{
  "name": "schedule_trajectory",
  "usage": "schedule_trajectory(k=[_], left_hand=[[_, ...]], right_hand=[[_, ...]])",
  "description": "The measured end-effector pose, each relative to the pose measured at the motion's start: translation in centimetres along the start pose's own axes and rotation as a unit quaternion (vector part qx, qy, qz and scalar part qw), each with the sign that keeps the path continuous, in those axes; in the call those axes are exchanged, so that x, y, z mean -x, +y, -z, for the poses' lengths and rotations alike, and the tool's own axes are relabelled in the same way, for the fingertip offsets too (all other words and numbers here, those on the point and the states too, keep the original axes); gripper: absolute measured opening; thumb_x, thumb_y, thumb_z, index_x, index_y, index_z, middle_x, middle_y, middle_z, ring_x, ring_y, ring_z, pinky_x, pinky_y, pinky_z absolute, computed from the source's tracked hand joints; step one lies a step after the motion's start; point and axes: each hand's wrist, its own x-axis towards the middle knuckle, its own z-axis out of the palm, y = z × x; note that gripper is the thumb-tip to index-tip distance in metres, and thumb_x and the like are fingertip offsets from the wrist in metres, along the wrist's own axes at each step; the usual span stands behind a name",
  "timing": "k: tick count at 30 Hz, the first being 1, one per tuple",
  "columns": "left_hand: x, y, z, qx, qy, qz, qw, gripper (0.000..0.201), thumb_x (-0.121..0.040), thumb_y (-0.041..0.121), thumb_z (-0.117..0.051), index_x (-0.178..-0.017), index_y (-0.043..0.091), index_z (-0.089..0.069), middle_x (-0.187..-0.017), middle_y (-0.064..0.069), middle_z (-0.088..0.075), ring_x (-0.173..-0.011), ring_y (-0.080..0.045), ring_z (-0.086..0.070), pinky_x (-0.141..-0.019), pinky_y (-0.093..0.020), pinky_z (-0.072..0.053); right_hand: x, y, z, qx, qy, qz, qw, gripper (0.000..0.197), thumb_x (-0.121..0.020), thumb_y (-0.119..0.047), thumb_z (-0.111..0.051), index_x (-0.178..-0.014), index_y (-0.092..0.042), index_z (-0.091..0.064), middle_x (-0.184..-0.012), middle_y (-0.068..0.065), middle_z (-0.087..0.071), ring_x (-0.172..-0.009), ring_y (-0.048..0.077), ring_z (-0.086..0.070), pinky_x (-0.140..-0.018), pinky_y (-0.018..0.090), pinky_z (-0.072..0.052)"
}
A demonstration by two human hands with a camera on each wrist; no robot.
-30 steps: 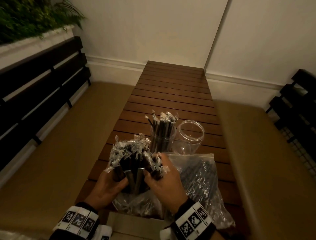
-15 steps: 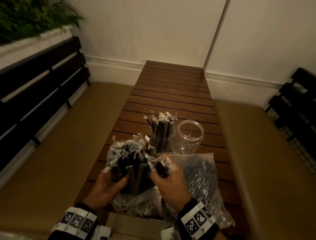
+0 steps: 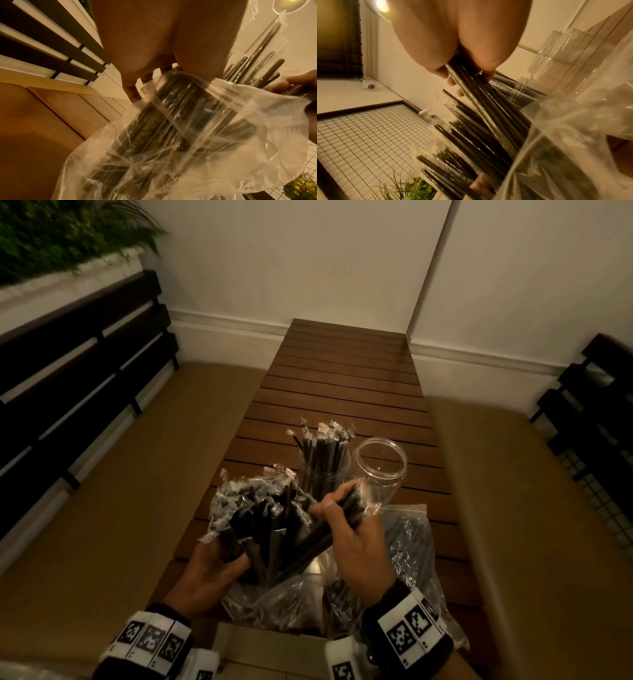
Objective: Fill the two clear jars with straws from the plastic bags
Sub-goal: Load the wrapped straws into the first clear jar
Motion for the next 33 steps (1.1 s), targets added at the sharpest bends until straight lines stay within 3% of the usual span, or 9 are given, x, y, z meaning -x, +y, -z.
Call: schedule_trajectory(k=[2,5,11,16,20,22,25,28,33], left_hand=[[0.2,0.5,-0.1,0.006,0.003,-0.002,1.0,0.048,-0.075,0.062,-0.069,-0.092,0.016,-0.068,-0.093,-0.024,-0.068,-0.085,-0.035,-0.07,-0.075,-0.053,-0.058],[0.2,1.1,-0.3,0.008,-0.005,0.001,1.0,0.054,-0.067,0.071,-0.069,-0.091,0.023,-0.068,-0.096,-0.026,-0.067,-0.09,-0.047,-0.066,-0.08,-0.063,-0.054],[0.1,1.3,-0.3,0.006,-0.009,0.005,1.0,0.052,-0.064,0.072,-0.07,-0.094,0.03,-0.072,-0.099,-0.014,-0.072,-0.09,-0.029,-0.072,-0.078,-0.047,-0.061],[0.1,0.9,0.1,-0.022,0.0,0.018,1.0,0.025,-0.082,0.04,-0.074,-0.091,0.017,-0.071,-0.09,-0.017,-0.074,-0.083,-0.029,-0.073,-0.074,-0.051,-0.059],[0.1,1.4,-0.2,-0.023,-0.015,0.02,0.999,0.002,-0.086,0.021,-0.071,-0.088,0.023,-0.073,-0.089,-0.011,-0.075,-0.081,-0.024,-0.074,-0.072,-0.04,-0.062],[0.0,1.5,-0.4,-0.023,-0.014,0.014,1.0,0.022,-0.087,0.009,-0.066,-0.08,0.027,-0.074,-0.087,-0.009,-0.076,-0.078,-0.023,-0.075,-0.069,-0.032,-0.061],[0.2,1.7,-0.3,-0.021,-0.005,0.022,1.0,0.013,-0.082,0.038,-0.071,-0.079,0.025,-0.072,-0.087,-0.011,-0.075,-0.079,-0.025,-0.074,-0.07,-0.036,-0.061],[0.3,1.1,0.1,-0.035,0.008,0.026,0.999,0.045,-0.069,0.063,-0.072,-0.081,0.02,-0.071,-0.083,-0.017,-0.073,-0.079,-0.031,-0.072,-0.071,-0.049,-0.059],[0.3,1.1,-0.1,-0.025,-0.013,0.012,1.0,0.007,-0.086,0.011,-0.07,-0.082,0.015,-0.073,-0.086,-0.013,-0.075,-0.083,-0.025,-0.074,-0.075,-0.044,-0.06]], right_hand=[[-0.4,-0.7,0.1,-0.005,0.023,0.005,1.0,0.014,-0.101,-0.012,-0.052,-0.089,-0.021,-0.052,-0.083,0.009,-0.068,-0.087,0.023,-0.072,-0.08,0.03,-0.059],[-1.2,-2.0,0.3,-0.003,0.06,0.021,0.998,0.014,-0.102,-0.015,-0.05,-0.09,-0.021,-0.052,-0.071,-0.002,-0.065,-0.074,0.018,-0.067,-0.082,0.038,-0.058],[-2.5,-5.0,1.3,-0.008,0.079,0.079,0.994,0.02,-0.103,-0.016,-0.05,-0.088,-0.028,-0.057,-0.066,-0.005,-0.057,-0.064,0.019,-0.057,-0.073,0.051,-0.054],[-3.2,-7.0,2.5,-0.031,0.083,0.102,0.991,0.006,-0.101,-0.016,-0.052,-0.096,-0.015,-0.054,-0.066,-0.007,-0.06,-0.063,0.011,-0.061,-0.067,0.029,-0.056],[-4.3,-8.8,3.8,-0.035,0.115,0.116,0.986,0.014,-0.09,-0.033,-0.056,-0.096,-0.021,-0.054,-0.064,-0.01,-0.063,-0.062,0.011,-0.064,-0.065,0.028,-0.057],[-5.2,-9.5,4.2,-0.04,0.136,0.124,0.982,0.019,-0.086,-0.039,-0.058,-0.095,-0.023,-0.054,-0.063,-0.01,-0.061,-0.06,0.009,-0.061,-0.063,0.028,-0.055],[-6.7,-9.9,4.4,-0.045,0.169,0.144,0.974,0.008,-0.091,-0.035,-0.061,-0.09,-0.028,-0.055,-0.062,-0.011,-0.061,-0.059,0.007,-0.058,-0.066,0.032,-0.052],[-8.5,-9.7,4.3,-0.031,0.208,0.168,0.963,0.012,-0.1,-0.022,-0.056,-0.091,-0.029,-0.054,-0.062,-0.011,-0.06,-0.059,0.007,-0.058,-0.066,0.031,-0.053],[-11.7,-8.6,3.7,-0.01,0.223,0.18,0.958,0.005,-0.101,-0.022,-0.056,-0.098,-0.021,-0.052,-0.073,-0.006,-0.058,-0.062,0.007,-0.06,-0.066,0.024,-0.054]])
